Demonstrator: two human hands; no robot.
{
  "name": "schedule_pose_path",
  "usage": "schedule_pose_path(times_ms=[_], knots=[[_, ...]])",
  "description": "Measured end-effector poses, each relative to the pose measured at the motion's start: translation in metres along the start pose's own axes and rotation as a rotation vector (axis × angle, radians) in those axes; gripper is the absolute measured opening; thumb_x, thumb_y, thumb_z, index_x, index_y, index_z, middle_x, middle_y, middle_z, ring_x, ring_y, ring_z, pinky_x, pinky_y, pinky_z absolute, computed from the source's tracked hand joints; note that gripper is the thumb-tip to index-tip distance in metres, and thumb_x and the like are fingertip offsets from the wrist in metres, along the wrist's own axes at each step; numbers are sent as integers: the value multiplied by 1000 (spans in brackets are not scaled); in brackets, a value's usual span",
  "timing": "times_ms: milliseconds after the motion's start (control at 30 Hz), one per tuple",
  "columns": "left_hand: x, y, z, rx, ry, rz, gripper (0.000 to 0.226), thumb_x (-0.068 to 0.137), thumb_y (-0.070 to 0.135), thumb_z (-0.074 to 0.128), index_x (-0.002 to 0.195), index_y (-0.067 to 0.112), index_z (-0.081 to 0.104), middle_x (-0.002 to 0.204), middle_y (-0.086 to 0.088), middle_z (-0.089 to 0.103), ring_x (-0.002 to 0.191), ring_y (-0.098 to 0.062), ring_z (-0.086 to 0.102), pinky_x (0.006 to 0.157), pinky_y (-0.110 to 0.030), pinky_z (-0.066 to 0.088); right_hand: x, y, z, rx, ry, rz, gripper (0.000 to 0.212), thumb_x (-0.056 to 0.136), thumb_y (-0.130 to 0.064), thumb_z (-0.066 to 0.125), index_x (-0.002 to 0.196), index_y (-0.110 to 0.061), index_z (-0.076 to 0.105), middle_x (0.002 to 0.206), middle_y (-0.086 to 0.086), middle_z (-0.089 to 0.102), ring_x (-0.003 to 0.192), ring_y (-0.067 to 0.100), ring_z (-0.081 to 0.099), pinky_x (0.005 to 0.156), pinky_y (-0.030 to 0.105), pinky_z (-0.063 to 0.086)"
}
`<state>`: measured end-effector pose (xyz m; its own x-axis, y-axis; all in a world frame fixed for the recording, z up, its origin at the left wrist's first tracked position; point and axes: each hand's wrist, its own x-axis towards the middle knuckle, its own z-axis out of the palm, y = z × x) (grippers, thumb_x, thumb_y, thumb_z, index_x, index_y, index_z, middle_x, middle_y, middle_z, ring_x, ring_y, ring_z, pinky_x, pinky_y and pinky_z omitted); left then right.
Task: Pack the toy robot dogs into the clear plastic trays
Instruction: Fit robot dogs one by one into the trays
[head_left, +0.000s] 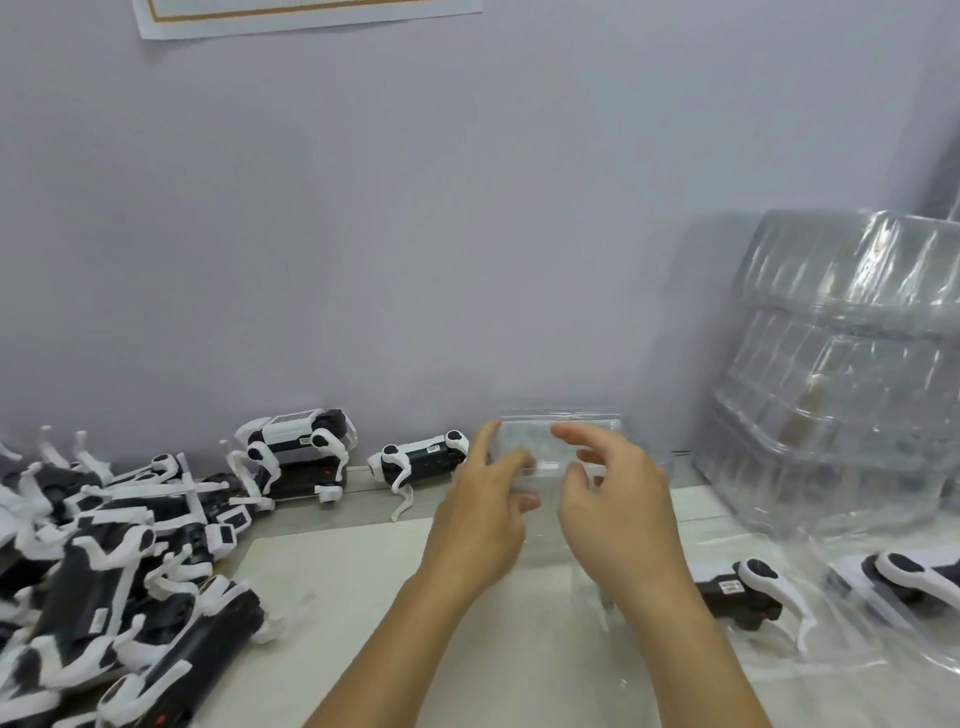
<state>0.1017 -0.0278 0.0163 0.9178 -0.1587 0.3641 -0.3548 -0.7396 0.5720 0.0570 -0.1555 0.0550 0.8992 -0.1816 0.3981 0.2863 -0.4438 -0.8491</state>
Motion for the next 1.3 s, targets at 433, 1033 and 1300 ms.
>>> schedule_pose_path(times_ms=[433, 1033, 1300], knots=[[-59, 11, -70, 146, 536, 292, 51, 89, 3, 69, 125, 35, 53, 159, 5, 27, 145, -20, 29, 107, -51, 41, -15, -18, 35, -12, 42, -391, 28, 83, 0, 70, 95, -25, 73, 86, -20, 71, 87, 4, 66, 85, 36, 50], [-58, 9, -80, -865, 396, -208, 14, 94, 18, 65, 94, 5, 72, 89, -21, 74, 92, -46, 67, 91, -58, 52, -15, -25, 37, 544, 4, 113, 8, 89, -18, 71, 94, -22, 76, 81, -14, 76, 77, -3, 69, 64, 8, 49], [-56, 8, -76, -885, 419, -280, 16, 97, 16, 63, 88, 7, 72, 84, -14, 75, 92, -40, 70, 93, -58, 52, -13, -22, 37, 521, 42, 170, 11, 90, -17, 70, 88, -27, 75, 78, -14, 75, 72, -1, 69, 67, 15, 48]])
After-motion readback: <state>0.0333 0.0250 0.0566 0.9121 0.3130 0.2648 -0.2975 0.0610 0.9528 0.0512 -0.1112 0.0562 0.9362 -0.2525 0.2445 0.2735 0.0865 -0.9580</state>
